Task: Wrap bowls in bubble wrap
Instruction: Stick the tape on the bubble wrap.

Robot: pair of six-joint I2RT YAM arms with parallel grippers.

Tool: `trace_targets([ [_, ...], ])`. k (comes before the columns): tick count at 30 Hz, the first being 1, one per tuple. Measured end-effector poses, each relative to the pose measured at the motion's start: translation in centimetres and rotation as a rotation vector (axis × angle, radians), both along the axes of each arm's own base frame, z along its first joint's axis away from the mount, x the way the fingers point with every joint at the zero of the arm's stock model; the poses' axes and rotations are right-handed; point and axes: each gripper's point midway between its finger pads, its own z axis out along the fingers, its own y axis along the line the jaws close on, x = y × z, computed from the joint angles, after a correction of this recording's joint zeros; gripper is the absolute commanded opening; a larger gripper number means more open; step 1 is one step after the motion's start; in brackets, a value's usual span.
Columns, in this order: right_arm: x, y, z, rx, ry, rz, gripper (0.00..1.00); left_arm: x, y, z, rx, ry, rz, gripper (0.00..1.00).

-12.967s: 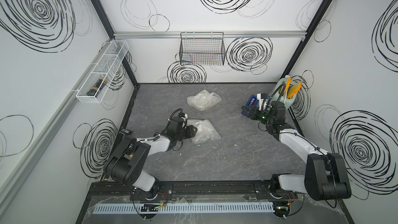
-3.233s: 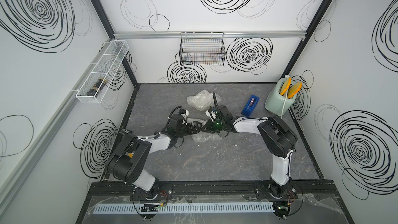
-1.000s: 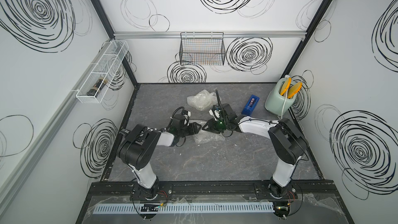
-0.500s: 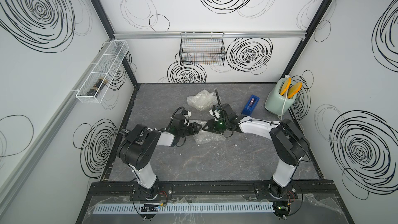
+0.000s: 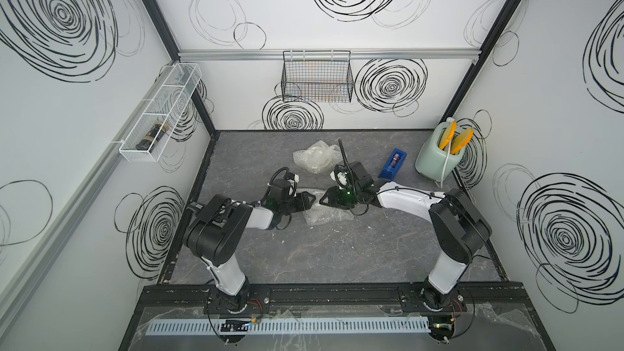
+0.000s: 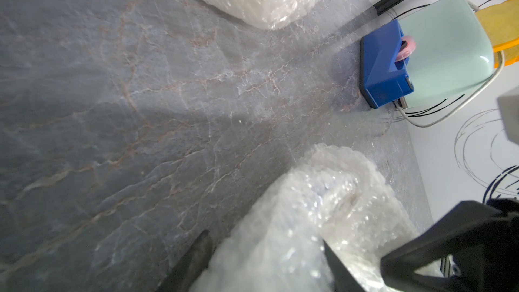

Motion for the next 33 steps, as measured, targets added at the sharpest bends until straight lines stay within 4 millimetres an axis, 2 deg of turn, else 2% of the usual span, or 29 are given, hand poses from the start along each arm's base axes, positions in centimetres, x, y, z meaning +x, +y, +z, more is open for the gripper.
trace_targets([
  [4, -0.2, -0.1, 1.1, 0.013, -0.015, 0.003, 0.49, 0.0, 0.1, 0.0, 0.002, 0.0, 0.004, 0.56],
  [9, -0.3, 0.2, 4.5, 0.073, -0.078, 0.018, 0.3, 0.1, 0.1, 0.0, 0.004, -0.001, 0.007, 0.56],
  [12, -0.4, 0.8, 5.1, 0.106, -0.081, 0.03, 0.23, 0.1, 0.1, 0.0, 0.004, 0.0, 0.007, 0.56],
  [16, -0.9, 1.8, 3.1, 0.099, -0.036, 0.054, 0.2, 0.1, 0.1, 0.0, 0.004, 0.0, 0.008, 0.56],
  [21, -0.9, 1.8, -2.1, 0.01, 0.04, 0.038, 0.14, 0.1, 0.1, 0.0, 0.004, -0.001, 0.008, 0.56],
  [23, -0.7, 1.5, -3.5, -0.022, 0.053, 0.026, 0.13, 0.1, 0.1, 0.0, 0.003, -0.001, 0.007, 0.56],
  [28, -0.2, 1.5, -4.1, -0.04, 0.042, 0.014, 0.12, 0.1, 0.1, 0.1, 0.0, -0.002, 0.006, 0.59],
  [33, 0.0, 1.4, -4.2, -0.044, 0.036, 0.012, 0.12, -0.2, 0.2, 0.8, -0.009, -0.001, 0.013, 0.79],
])
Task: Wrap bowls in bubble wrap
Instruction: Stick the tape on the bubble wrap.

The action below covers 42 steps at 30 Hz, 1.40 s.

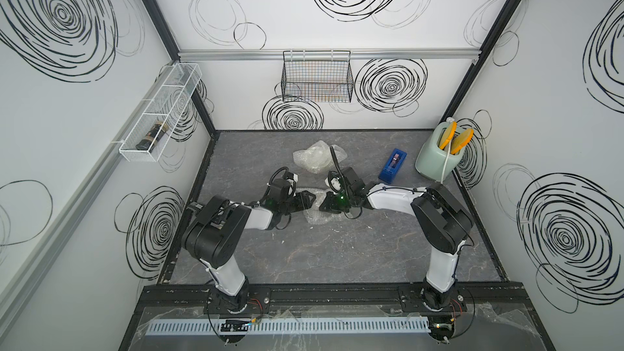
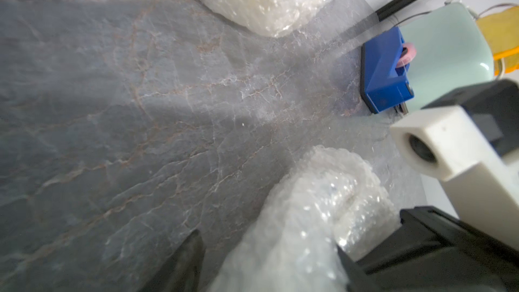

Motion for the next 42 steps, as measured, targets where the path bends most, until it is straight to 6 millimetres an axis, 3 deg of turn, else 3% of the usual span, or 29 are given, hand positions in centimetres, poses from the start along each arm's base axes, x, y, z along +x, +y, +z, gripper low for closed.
trace_targets([
  [7, 0.0, 0.0, 0.0, 0.001, -0.001, 0.001, 0.12, -0.4, 1.0, 3.5, -0.061, -0.064, 0.015, 0.99],
  [10, 0.0, 0.1, 0.1, 0.002, -0.001, 0.001, 0.12, -0.5, 0.5, 4.2, -0.078, -0.08, -0.003, 1.0],
  [13, 0.0, 0.1, 0.1, 0.002, -0.003, 0.003, 0.13, -0.7, -0.8, 3.6, -0.068, -0.066, -0.042, 1.0],
  [16, 0.0, 0.1, 0.1, 0.002, -0.004, 0.004, 0.13, -0.7, -1.8, 2.4, -0.043, -0.041, -0.071, 0.97],
  [22, 0.0, 0.1, 0.1, 0.005, -0.004, 0.009, 0.13, -0.5, -2.0, -0.6, 0.014, 0.017, -0.09, 0.75],
  [25, -0.1, 0.1, 0.1, 0.006, -0.003, 0.01, 0.13, -0.4, -2.0, -1.0, 0.022, 0.017, -0.092, 0.58],
  [33, -0.1, 0.2, 0.2, 0.009, -0.003, 0.013, 0.14, -0.3, -2.1, -1.0, 0.026, 0.013, -0.097, 0.35],
  [37, -0.1, 0.2, 0.3, 0.01, -0.006, 0.015, 0.14, -0.2, -2.1, -1.0, 0.027, 0.012, -0.097, 0.34],
  [42, -0.1, 0.0, 1.1, 0.014, -0.012, 0.013, 0.15, -0.2, -2.1, -1.0, 0.026, 0.012, -0.096, 0.46],
])
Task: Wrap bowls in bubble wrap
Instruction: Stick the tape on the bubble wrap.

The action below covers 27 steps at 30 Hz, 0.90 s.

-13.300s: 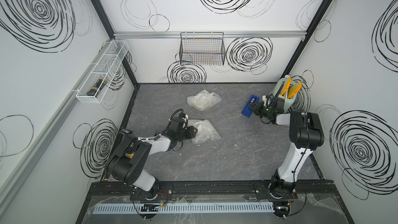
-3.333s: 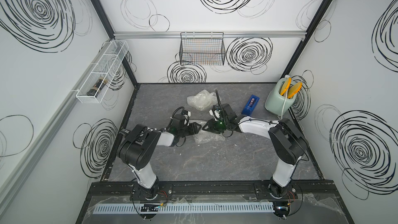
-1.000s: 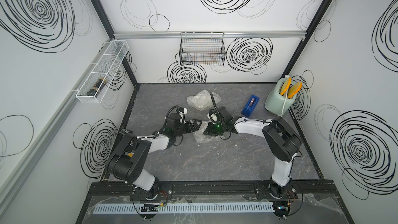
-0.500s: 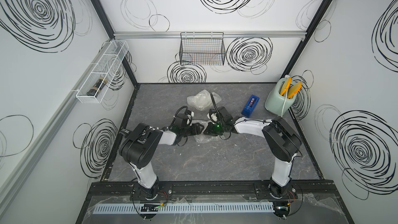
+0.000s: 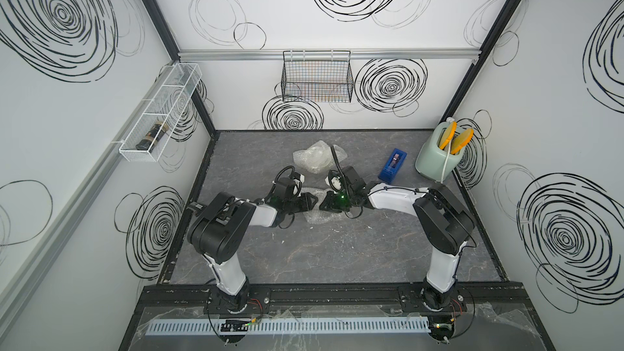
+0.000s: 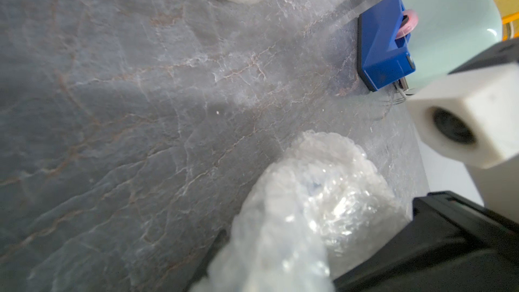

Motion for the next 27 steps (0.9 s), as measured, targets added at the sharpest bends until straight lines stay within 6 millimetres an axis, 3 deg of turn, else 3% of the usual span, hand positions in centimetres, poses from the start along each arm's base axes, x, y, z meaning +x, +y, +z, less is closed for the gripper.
trace_targets([
  [6, 0.1, 0.0, 2.7, 0.038, -0.046, 0.004, 0.18, 0.0, 0.1, 0.0, 0.001, 0.0, 0.003, 0.5],
  [10, 0.4, -0.3, 4.4, 0.058, -0.078, -0.003, 0.18, 0.0, 0.1, 0.3, -0.003, -0.002, 0.004, 0.66],
  [12, 0.7, -0.4, 4.7, 0.06, -0.083, -0.008, 0.16, 0.0, 0.1, 0.5, -0.013, 0.003, 0.007, 0.68],
  [18, 1.5, 0.1, 3.0, 0.032, -0.057, -0.007, 0.14, 0.2, 0.3, 1.8, -0.034, -0.012, 0.017, 0.69],
  [23, 1.4, 0.1, -0.7, -0.033, -0.011, -0.007, 0.14, 0.5, 0.7, 2.5, -0.046, -0.021, 0.034, 0.72],
  [27, 1.5, 0.4, -0.7, -0.038, -0.018, -0.003, 0.15, 0.6, 0.9, 2.4, -0.046, -0.015, 0.044, 0.66],
])
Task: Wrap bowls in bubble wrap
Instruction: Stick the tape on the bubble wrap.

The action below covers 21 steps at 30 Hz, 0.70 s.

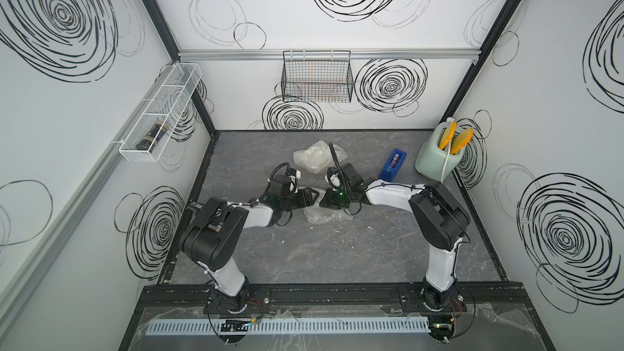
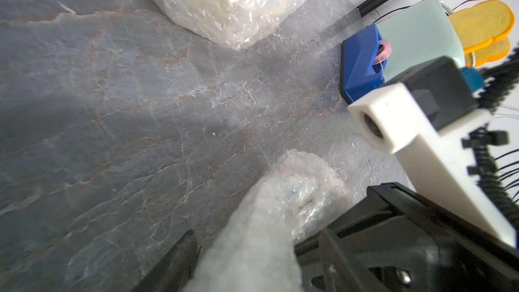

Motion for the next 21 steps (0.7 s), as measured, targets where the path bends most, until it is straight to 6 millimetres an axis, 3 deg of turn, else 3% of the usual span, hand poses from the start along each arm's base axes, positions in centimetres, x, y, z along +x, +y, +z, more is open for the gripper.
trace_targets([
  [2, 0.0, 0.2, 0.2, -0.003, -0.01, 0.008, 0.15, 0.0, 0.1, -0.2, 0.004, 0.007, 0.007, 0.6],
  [5, -0.2, 0.2, 0.6, -0.008, -0.024, 0.012, 0.2, -0.1, 0.4, -0.8, 0.019, 0.025, 0.016, 0.59],
  [10, -0.3, -0.4, 4.7, 0.025, -0.103, 0.007, 0.3, -0.2, 0.8, -0.3, 0.032, 0.015, 0.036, 0.84],
  [13, -0.4, -1.0, 8.9, 0.073, -0.193, 0.0, 0.35, -0.5, 1.6, 1.8, 0.036, -0.019, 0.069, 0.92],
  [17, -0.8, -2.9, 13.6, 0.124, -0.309, -0.022, 0.4, -0.5, 3.0, 6.7, 0.043, -0.124, 0.138, 0.95],
  [21, -1.0, -6.6, 15.3, 0.108, -0.408, -0.082, 0.48, -1.3, 5.6, 11.0, 0.058, -0.241, 0.25, 0.97],
])
